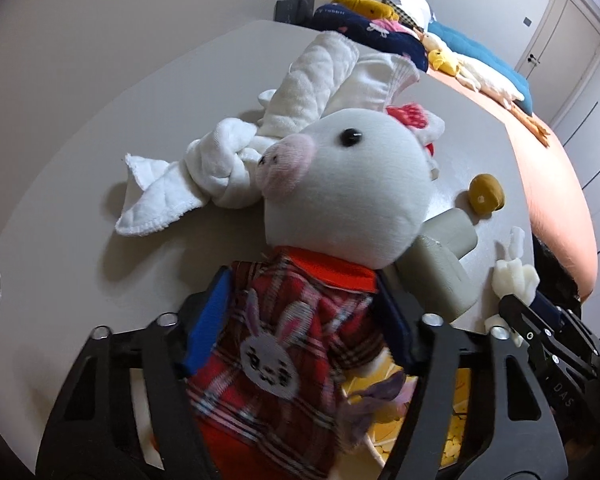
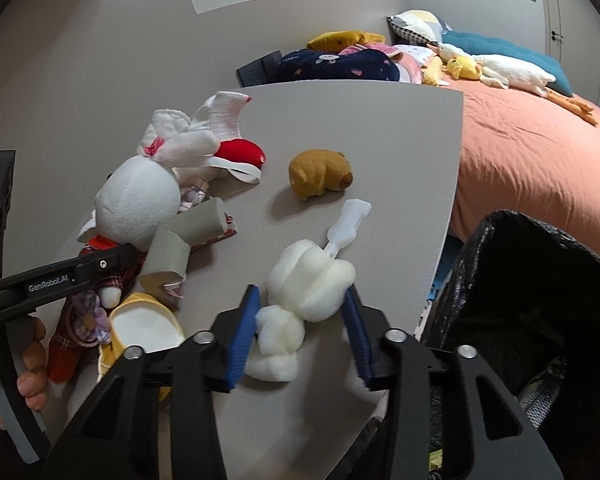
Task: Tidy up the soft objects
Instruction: 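Grasp the white pig plush with the left gripper while the right grasps the white cloth toy, then carry pig plush and white toy to the bin and release both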
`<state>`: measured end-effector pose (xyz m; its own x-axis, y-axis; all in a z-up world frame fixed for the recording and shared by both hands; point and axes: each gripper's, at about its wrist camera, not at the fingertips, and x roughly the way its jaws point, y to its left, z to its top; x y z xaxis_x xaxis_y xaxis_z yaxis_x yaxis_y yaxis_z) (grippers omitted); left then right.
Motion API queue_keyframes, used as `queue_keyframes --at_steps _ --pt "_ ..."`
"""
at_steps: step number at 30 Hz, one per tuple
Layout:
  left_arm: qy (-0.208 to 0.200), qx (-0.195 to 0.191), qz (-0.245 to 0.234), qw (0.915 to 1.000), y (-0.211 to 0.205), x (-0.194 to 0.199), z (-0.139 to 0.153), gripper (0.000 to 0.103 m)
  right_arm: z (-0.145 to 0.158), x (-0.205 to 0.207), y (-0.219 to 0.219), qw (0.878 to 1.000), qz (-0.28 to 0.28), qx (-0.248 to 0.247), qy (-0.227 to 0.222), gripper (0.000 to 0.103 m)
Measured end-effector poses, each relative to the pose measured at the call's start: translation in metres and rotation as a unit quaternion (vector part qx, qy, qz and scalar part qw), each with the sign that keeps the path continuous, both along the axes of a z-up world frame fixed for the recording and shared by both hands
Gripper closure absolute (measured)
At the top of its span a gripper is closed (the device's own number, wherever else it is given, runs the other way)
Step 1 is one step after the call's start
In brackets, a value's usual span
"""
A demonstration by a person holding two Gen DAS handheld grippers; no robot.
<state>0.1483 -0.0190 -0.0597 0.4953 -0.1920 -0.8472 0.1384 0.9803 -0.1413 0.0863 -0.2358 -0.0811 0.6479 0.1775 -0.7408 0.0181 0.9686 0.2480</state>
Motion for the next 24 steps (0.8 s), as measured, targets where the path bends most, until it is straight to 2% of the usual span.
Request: queue_keyframes --at_steps 3,6,10,16,24 --pt "-0.002 -0.003 -0.003 1.0 0.001 -0.003 0.003 0.058 0.002 -0.001 0.002 1.0 0.013 0.005 -0.005 0.077" --pt "-0.006 -0.01 0.004 0.9999 0.003 -0.008 0.005 0.062 0.005 -0.004 0.007 1.0 0.023 -0.001 -0.013 0.08" --pt "-0.024 -0.028 0.024 0.9991 0.013 -0.019 0.015 0.063 0.013 -0.012 0.006 0.999 0.027 0.001 -0.025 0.08" --pt "-0.076 -0.018 0.039 0.9962 0.019 -0.044 0.042 0.063 0.03 -0.025 0.002 0.999 0.021 0.0 -0.047 0.08" --pt "-0.105 -0.016 0.035 0.9937 0.016 -0.069 0.068 0.063 0.051 -0.048 -0.009 0.997 0.014 0.005 -0.073 0.08"
